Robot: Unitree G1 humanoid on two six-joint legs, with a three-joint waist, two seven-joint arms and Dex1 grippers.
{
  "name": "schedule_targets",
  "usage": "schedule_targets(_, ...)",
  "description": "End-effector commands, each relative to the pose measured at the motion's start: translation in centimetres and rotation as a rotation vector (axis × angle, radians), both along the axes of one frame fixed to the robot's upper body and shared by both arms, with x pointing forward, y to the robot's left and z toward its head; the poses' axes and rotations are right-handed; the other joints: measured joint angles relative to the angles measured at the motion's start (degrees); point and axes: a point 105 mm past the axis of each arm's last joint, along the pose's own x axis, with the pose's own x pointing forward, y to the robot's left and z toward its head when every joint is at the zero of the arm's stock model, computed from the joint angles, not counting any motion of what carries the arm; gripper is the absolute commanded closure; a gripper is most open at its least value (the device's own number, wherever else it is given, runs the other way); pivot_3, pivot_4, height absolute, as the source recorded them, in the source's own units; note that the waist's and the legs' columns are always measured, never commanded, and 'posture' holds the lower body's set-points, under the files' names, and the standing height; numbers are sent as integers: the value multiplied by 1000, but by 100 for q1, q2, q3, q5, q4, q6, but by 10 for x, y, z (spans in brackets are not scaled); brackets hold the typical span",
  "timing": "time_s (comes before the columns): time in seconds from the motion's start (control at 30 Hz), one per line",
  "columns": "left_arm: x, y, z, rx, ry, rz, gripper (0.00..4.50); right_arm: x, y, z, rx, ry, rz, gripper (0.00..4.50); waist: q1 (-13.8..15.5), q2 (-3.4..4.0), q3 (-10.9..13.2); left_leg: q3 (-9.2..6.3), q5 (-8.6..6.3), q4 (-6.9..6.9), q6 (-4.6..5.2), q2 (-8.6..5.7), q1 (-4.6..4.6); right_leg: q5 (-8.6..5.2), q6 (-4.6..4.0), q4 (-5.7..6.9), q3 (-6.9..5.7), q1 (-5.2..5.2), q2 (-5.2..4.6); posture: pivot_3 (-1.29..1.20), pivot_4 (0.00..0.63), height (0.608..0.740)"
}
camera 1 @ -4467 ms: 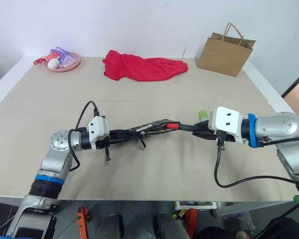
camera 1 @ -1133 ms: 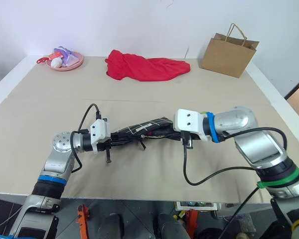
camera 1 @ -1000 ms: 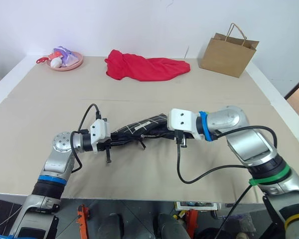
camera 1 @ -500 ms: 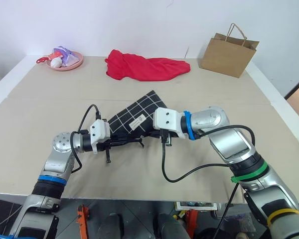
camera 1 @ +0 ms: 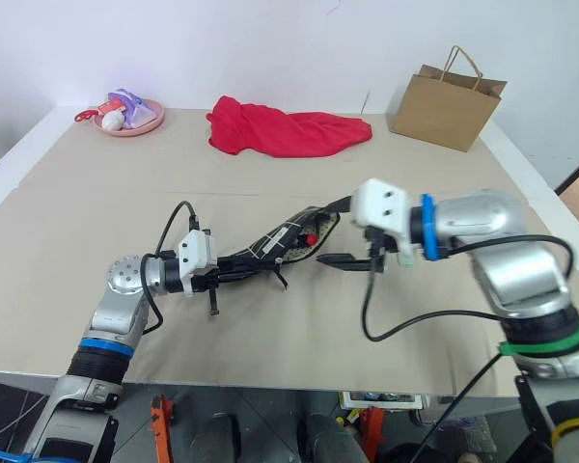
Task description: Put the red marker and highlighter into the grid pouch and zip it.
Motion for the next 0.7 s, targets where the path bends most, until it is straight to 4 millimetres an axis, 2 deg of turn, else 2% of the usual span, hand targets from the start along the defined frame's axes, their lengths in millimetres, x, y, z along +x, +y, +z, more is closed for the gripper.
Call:
schedule_targets(0.03, -3, -1, 8, -5, -23, -15, 4500, -20, -27, 28, 165, 13, -39, 37, 1, 0, 0, -2, 0, -1, 0, 0, 0, 0, 0, 0, -1, 2, 0, 0, 150, 740)
schedule_targets(0.13, -5, 2, 7, 0, 0, -16, 4500, -13, -66, 5, 228, 110, -236, 37, 3, -8, -5, -4, 0, 0, 0, 0, 2, 0, 0, -1, -2, 7, 0, 0, 150, 740)
schedule_targets(0.2, -6, 3, 9, -9, 22, -17, 4500, 1, -92, -15, 250, 145, -420, 37, 0, -8, -6, -2, 0, 1, 0, -1, 7, -1, 1, -3, -1, 12, -2, 0, 150, 740)
schedule_targets(0.3, -6, 5, 14, -17, 36, -15, 4500, 21, -116, -44, 298, 191, -667, 37, -59, -6, -4, 9, 5, 4, 6, -1, 11, 5, 19, -2, 10, 6, -1, 0, 150, 740)
schedule_targets(0.5, -3, 7, 19, -9, 40, -16, 4500, 48, -121, -86, 346, 258, -918, 37, -139, -5, -4, 3, 22, -4, 3, 8, 19, 10, 24, 1, 7, 6, 12, 0, 150, 740)
schedule_targets(0.7, -1, 8, 24, -22, 51, -19, 4500, 69, -124, -104, 397, 310, -1045, 37, -133, -5, -4, 3, 22, -6, 2, 4, 11, 11, 24, 0, 12, 4, 11, 0, 150, 740)
